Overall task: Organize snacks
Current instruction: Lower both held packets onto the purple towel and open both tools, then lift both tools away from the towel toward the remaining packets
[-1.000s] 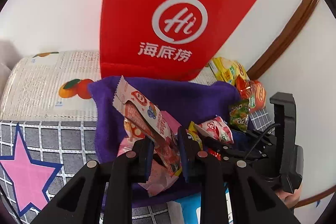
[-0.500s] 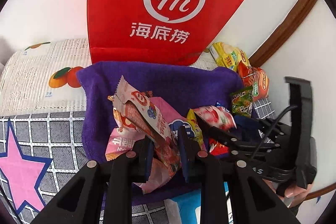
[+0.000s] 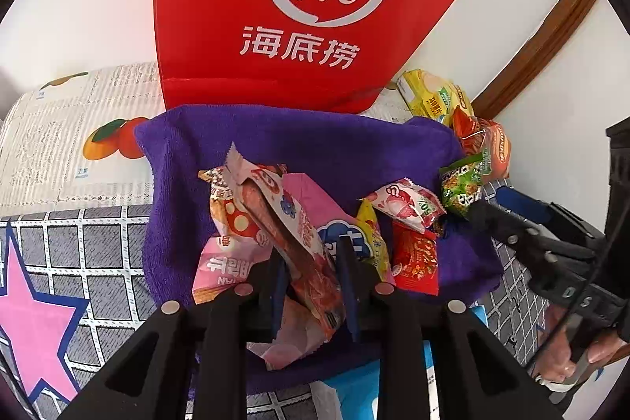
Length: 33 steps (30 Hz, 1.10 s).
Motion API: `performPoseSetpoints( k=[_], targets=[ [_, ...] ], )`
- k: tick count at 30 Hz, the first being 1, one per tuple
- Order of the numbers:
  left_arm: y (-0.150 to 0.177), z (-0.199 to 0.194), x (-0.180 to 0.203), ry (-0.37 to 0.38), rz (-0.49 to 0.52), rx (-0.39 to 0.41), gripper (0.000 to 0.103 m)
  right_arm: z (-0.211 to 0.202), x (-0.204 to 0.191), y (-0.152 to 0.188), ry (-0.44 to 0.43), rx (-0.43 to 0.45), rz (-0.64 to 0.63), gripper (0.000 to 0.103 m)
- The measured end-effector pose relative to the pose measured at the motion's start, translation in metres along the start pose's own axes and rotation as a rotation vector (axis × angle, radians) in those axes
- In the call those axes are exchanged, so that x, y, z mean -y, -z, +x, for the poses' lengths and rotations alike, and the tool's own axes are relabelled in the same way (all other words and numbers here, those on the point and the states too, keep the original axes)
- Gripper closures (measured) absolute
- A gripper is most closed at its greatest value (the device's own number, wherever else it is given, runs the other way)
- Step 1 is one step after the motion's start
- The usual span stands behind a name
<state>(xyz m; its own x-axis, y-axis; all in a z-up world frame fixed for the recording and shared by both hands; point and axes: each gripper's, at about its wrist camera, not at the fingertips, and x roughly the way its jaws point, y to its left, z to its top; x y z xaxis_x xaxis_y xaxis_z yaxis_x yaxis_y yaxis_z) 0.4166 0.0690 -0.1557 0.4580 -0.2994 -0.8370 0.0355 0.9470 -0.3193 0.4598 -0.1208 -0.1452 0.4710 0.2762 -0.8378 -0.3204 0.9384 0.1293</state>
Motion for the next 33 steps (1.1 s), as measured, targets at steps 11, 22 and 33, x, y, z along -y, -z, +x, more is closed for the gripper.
performPoseSetpoints(
  k=[11, 22, 33],
  targets=[
    [0.001, 0.003, -0.001, -0.003, 0.007, 0.021, 0.077, 0.0, 0.0, 0.001, 0.001, 0.0, 0.0, 0.032],
    [-0.002, -0.008, 0.009, -0.069, 0.064, 0.056, 0.045, -0.011, -0.006, 0.002, -0.013, 0.028, -0.016, 0.032],
    [-0.003, -0.05, 0.01, -0.102, 0.052, 0.149, 0.038, -0.064, 0.0, 0.035, -0.04, 0.1, 0.042, 0.032]
  ],
)
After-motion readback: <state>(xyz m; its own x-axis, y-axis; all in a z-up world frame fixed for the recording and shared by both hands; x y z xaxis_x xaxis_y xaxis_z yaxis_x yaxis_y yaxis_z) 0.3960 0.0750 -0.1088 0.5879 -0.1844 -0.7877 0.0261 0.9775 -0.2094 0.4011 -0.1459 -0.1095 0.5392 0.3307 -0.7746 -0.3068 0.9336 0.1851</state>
